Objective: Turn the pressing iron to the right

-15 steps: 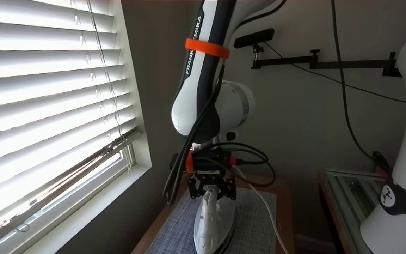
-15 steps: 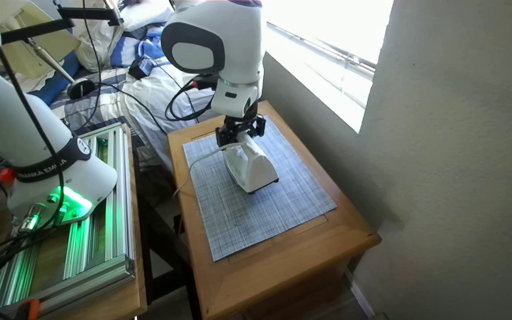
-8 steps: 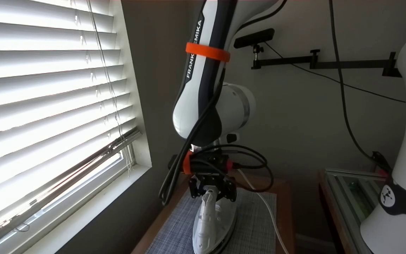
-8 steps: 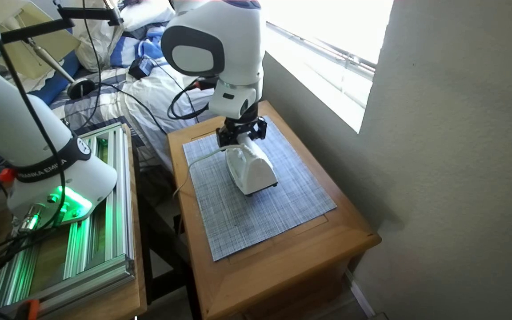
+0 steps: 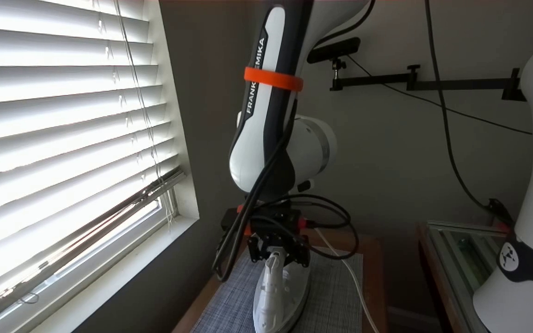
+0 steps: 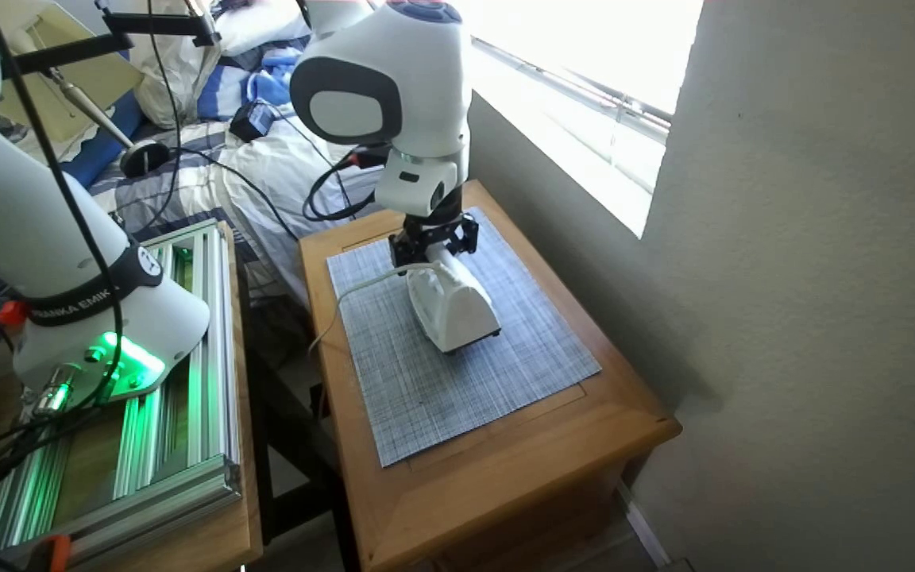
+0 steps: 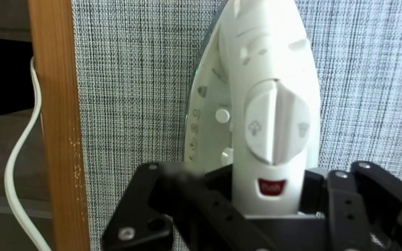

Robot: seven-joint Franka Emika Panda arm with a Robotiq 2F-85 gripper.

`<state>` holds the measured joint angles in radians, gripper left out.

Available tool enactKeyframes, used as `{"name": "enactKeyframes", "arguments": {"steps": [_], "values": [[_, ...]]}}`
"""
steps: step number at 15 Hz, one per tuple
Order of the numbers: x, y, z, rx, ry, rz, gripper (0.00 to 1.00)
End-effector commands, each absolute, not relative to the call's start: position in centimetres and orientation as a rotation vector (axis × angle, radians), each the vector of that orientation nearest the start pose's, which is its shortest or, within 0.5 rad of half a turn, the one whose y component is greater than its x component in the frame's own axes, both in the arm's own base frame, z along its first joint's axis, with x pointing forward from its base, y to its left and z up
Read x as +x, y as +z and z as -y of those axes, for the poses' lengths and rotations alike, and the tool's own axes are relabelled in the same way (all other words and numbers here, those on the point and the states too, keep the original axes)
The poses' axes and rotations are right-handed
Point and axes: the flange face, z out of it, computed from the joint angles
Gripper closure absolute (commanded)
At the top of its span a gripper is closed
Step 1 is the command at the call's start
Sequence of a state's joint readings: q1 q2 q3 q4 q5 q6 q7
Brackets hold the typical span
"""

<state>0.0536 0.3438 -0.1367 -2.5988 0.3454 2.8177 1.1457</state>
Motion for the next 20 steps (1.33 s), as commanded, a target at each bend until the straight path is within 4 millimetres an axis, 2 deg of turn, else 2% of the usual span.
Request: {"name": "enactKeyframes", "arguments": {"steps": [1, 10, 11, 12, 16, 20], "values": [[41.5, 13.6, 5.8, -2.231, 0.142, -2.227, 1.00], [41.4, 13.0, 5.8, -2.240, 0.146, -2.231, 1.00], [41.4, 13.0, 5.8, -2.236, 0.149, -2.230, 0.75], [41.4, 13.1, 5.8, -2.235, 0.152, -2.226, 0.74], [41.6, 13.3, 5.8, -2.237, 0.139, -2.225, 0.47], [42.0, 14.3, 5.7, -2.232, 0.124, -2.218, 0.19]]}}
